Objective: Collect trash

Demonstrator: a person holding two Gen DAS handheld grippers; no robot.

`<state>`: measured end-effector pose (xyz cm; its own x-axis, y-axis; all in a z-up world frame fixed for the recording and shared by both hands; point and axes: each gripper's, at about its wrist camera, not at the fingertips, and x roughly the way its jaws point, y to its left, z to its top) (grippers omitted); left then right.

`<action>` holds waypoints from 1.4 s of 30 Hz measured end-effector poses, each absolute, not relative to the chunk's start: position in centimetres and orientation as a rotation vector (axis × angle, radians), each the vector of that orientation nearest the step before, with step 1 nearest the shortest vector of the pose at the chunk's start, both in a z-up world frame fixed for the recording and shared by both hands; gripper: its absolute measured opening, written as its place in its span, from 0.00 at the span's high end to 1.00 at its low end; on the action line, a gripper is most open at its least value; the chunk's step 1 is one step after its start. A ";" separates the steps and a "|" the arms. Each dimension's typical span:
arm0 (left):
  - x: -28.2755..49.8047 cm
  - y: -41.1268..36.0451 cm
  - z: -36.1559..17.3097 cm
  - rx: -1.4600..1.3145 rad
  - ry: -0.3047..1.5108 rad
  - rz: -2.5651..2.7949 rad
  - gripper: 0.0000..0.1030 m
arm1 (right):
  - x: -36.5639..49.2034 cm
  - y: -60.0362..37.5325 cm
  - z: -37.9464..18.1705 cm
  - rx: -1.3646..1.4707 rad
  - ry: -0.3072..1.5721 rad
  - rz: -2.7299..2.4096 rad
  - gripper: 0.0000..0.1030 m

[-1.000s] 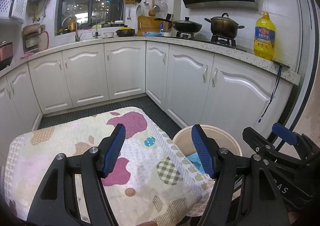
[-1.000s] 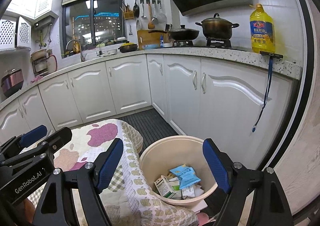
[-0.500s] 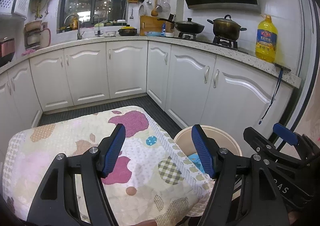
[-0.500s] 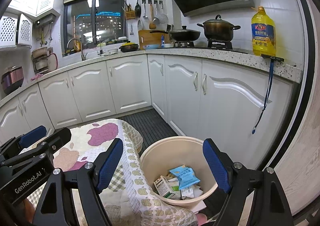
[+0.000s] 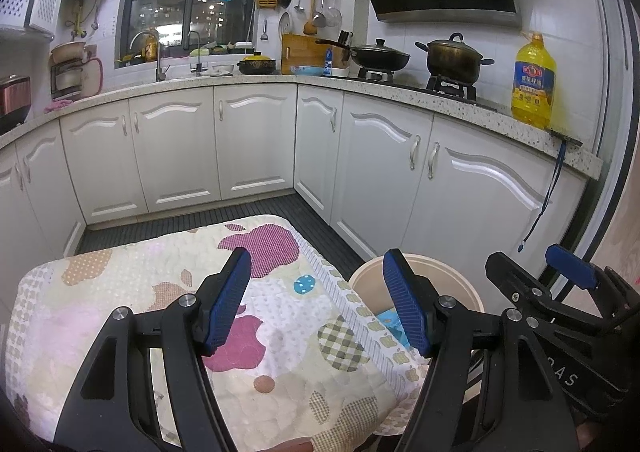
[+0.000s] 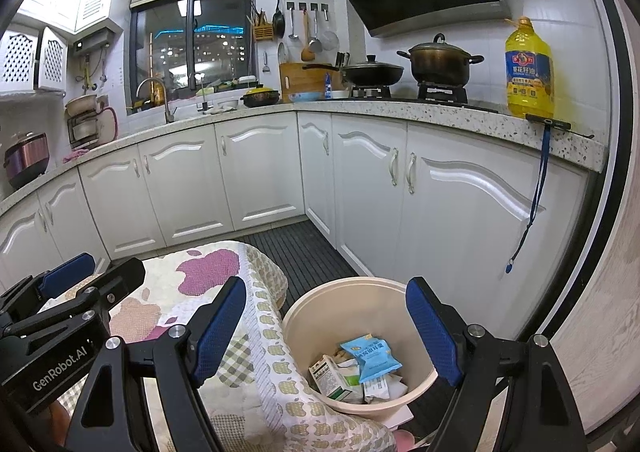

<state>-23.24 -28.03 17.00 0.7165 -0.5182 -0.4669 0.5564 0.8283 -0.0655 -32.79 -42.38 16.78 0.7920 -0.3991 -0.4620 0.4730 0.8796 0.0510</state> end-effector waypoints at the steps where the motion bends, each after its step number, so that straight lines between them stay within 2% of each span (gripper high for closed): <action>1: -23.2 -28.0 17.0 0.081 0.491 -0.596 0.34 | -32.8 -42.3 16.8 0.167 0.459 -0.472 0.22; 42: -22.9 -27.7 16.8 0.097 0.464 -0.562 0.34 | -32.2 -42.5 16.9 0.174 0.465 -0.470 0.22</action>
<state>-22.89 -27.74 16.81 0.7462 -0.4916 -0.4489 0.5345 0.8444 -0.0363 -32.17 -42.50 16.94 0.7898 -0.3957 -0.4686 0.4736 0.8790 0.0559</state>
